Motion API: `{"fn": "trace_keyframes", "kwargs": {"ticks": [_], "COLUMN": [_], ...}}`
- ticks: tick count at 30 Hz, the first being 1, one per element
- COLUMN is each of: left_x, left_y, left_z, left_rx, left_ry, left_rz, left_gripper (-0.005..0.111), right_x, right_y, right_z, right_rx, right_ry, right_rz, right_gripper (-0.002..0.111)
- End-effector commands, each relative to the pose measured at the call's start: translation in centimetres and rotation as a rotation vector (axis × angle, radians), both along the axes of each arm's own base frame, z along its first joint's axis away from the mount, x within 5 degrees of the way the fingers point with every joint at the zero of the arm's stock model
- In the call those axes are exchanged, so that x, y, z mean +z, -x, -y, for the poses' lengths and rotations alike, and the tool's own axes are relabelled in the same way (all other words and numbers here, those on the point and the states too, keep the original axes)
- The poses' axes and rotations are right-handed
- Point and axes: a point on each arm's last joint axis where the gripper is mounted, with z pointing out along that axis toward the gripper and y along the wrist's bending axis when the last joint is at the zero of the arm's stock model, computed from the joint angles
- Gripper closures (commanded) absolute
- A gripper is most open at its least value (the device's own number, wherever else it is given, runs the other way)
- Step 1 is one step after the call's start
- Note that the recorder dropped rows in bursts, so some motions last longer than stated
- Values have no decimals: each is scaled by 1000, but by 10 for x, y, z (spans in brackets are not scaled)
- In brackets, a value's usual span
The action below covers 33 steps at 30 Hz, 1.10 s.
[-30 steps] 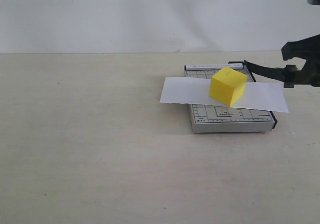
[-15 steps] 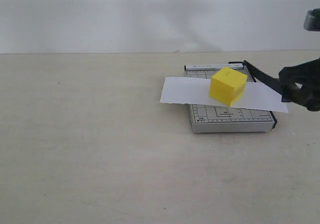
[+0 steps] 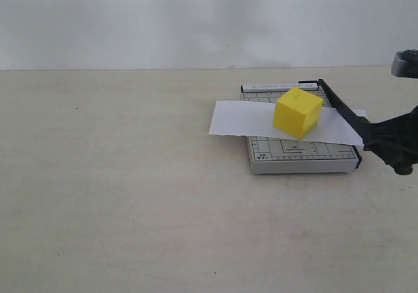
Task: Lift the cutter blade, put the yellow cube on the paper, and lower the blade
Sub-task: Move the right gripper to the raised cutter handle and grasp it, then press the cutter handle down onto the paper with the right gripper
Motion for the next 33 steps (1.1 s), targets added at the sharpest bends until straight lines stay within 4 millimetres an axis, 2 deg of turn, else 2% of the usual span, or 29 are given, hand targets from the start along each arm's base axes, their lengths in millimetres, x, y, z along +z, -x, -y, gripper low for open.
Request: {"fn": "trace_keyframes", "kwargs": {"ticks": [1,6,17,33], "left_x": [0,-1,-2,-2], "left_y": [0,0,0,0], "left_z": [0,0,0,0], "left_rx": [-6,-5,-5,-5], "left_ry": [-22,-10,-10,-10], "left_rz": [5,0,-8,-8], "left_gripper": [102,102,102,102], "right_x": [-24,-38,-52,-52], "right_y": [9,5,1,-2], "right_z": [-6,-7,-7,-7], "right_rx": [38,44,44,40], "right_ry": [-39,-44,-38,-35], "right_rz": [-168,-220,-254,-234], "right_gripper": [109,109,109,109]}}
